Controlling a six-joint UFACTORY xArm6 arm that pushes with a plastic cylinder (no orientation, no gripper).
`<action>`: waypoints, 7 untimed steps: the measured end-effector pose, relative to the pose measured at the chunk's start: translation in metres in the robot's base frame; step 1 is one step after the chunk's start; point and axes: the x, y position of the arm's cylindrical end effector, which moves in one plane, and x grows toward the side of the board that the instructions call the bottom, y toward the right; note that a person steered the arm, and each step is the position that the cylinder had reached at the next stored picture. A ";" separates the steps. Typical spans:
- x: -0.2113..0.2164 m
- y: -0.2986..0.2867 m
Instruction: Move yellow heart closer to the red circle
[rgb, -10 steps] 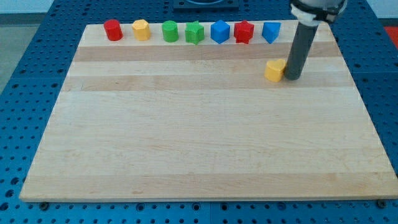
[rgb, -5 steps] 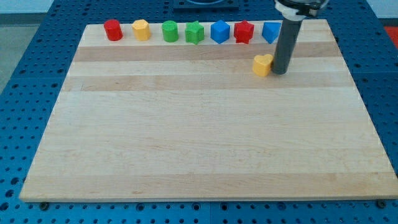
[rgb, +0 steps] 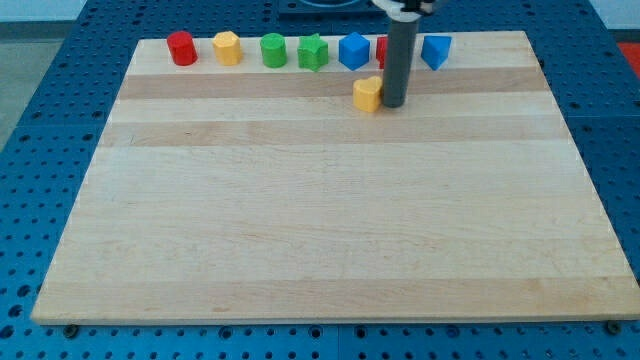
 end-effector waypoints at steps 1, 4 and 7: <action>-0.007 -0.025; -0.033 -0.114; -0.045 -0.217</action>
